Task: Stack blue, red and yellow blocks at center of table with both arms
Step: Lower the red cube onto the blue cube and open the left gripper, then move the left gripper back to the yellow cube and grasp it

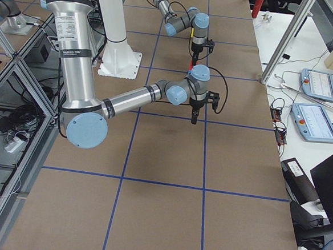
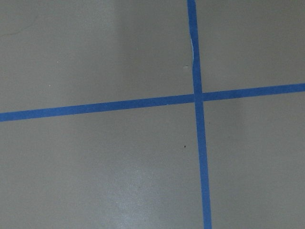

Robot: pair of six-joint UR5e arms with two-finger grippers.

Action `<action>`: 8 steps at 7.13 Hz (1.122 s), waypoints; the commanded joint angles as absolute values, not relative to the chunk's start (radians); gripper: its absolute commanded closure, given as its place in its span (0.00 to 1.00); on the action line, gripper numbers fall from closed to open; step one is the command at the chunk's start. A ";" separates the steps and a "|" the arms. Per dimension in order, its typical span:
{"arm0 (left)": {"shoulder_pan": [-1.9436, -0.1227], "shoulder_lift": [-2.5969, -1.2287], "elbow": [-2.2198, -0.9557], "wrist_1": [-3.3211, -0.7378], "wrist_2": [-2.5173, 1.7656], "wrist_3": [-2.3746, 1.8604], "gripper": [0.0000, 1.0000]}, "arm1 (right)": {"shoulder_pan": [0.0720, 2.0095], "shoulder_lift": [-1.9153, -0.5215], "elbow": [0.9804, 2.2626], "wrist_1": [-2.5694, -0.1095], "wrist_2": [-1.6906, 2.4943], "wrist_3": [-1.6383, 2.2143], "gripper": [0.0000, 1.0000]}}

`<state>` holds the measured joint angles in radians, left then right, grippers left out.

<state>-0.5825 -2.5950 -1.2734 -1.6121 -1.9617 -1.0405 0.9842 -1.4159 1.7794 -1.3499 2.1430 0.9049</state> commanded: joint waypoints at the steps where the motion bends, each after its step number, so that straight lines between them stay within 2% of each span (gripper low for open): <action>1: -0.616 -2.551 -1.386 -1.538 -1.971 -1.017 0.01 | 0.985 -1.416 1.779 -1.350 2.143 0.905 0.00; 2: -0.624 -2.467 -1.522 -1.475 -1.973 -0.967 0.01 | 0.985 -1.417 1.778 -1.350 2.143 0.905 0.00; 4: -0.649 -2.204 -1.786 -1.474 -1.971 -0.911 0.01 | 0.985 -1.416 1.779 -1.350 2.141 0.907 0.00; 5: -0.688 -2.086 -1.875 -1.480 -1.974 -0.794 0.01 | 0.985 -1.416 1.779 -1.350 2.141 0.907 0.00; 6: -0.722 -1.953 -1.941 -1.500 -1.974 -0.690 0.01 | 0.983 -1.416 1.779 -1.350 2.141 0.908 0.00; 8: -0.788 -1.707 -1.930 -1.764 -1.976 -0.577 0.01 | 0.985 -1.414 1.779 -1.350 2.141 0.908 0.00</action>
<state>-0.7470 -1.8616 -1.9299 -1.6071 -1.9745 -0.6473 0.9844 -1.4155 1.7794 -1.3499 2.1414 0.9079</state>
